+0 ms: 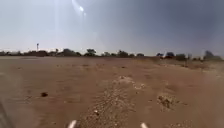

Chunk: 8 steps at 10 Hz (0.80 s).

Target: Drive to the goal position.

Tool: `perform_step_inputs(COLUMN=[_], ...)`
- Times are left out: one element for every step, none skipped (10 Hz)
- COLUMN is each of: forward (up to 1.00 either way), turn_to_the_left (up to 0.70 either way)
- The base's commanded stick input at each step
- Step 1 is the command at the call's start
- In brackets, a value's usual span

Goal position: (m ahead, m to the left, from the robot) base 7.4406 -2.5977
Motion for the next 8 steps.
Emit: perform_step_inputs(forward=[0.5,0.5,0.5,0.5,0.5,0.5,0.5,0.5], turn_to_the_left=[0.0,0.0,0.0,0.0,0.0,0.0,0.0,0.0])
